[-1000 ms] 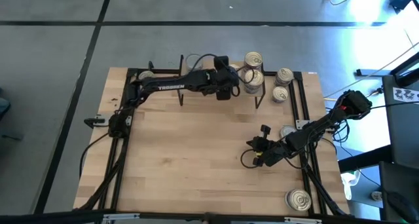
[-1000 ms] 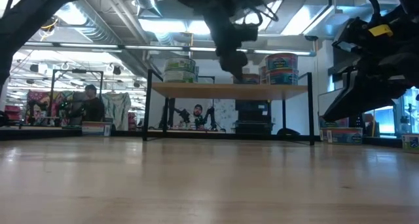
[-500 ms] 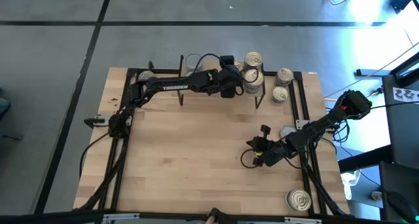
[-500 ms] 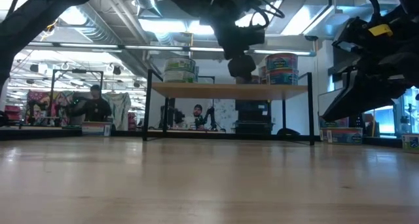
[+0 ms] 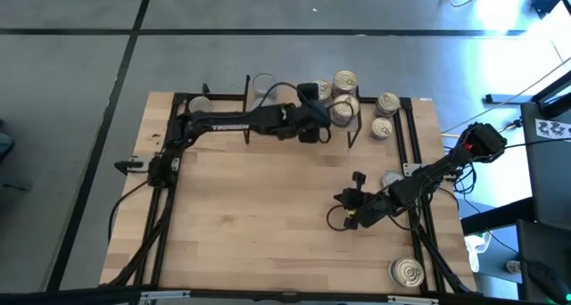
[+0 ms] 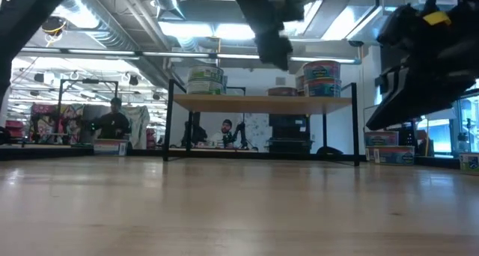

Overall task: Stack canned seafood by type on shelf
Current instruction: Stack the blue pink tuna can on top of the blue pink tuna can on the shelf

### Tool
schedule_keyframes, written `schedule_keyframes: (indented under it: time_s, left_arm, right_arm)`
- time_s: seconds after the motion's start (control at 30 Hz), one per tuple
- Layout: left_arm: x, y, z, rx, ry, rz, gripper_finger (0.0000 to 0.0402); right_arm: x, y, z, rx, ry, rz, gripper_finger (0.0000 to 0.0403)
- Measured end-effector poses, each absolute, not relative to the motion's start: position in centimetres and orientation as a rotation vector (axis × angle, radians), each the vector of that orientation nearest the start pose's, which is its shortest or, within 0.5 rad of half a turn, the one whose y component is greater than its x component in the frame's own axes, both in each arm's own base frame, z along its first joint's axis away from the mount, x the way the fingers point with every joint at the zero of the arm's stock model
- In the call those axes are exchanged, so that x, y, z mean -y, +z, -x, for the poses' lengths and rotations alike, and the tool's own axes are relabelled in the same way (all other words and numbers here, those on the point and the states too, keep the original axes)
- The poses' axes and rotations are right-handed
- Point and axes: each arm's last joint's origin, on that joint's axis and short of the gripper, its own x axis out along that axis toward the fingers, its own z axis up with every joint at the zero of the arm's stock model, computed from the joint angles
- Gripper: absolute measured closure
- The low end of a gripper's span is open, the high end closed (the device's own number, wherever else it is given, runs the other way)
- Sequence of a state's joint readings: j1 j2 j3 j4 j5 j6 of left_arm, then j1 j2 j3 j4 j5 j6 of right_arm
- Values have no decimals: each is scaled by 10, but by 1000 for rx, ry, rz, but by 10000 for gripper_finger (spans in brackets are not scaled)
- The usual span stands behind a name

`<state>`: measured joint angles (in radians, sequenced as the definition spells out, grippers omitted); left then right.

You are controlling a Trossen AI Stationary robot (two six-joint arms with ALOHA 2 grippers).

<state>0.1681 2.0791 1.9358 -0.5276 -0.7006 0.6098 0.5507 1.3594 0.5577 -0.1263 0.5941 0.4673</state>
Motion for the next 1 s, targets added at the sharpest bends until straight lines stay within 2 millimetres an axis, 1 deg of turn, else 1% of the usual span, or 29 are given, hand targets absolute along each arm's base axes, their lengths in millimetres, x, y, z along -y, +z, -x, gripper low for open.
schedule_keyframes:
  time_s: [0.1,0.13,0.23,0.33,0.47,0.57,0.67,0.77,0.87,0.93,1.0]
  left_arm:
    - [-68,320,-446,-897,592,-646,117]
    - [-57,326,-440,-887,587,-600,117]
    - [-28,339,-422,-886,525,-443,117]
    - [-2,342,-410,-917,414,-319,117]
    - [41,338,-402,-956,296,-260,117]
    - [77,325,-397,-957,234,-265,117]
    - [109,306,-390,-965,198,-299,117]
    - [138,288,-384,-903,162,-296,117]
    - [161,265,-379,-844,115,-278,117]
    - [172,248,-375,-810,90,-266,117]
    - [182,236,-372,-760,70,-238,117]
  right_arm:
    - [-111,162,-211,-770,-188,62,388]
    - [-113,165,-211,-779,-179,64,388]
    - [-119,176,-208,-800,-147,83,388]
    - [-128,188,-202,-798,-104,101,388]
    - [-140,203,-193,-775,-27,84,388]
    - [-149,211,-189,-764,36,43,388]
    - [-157,220,-186,-778,82,4,388]
    - [-163,227,-180,-834,95,-34,388]
    - [-170,236,-173,-896,118,-94,388]
    - [-175,241,-167,-945,135,-140,388]
    - [-182,244,-160,-987,168,-216,388]
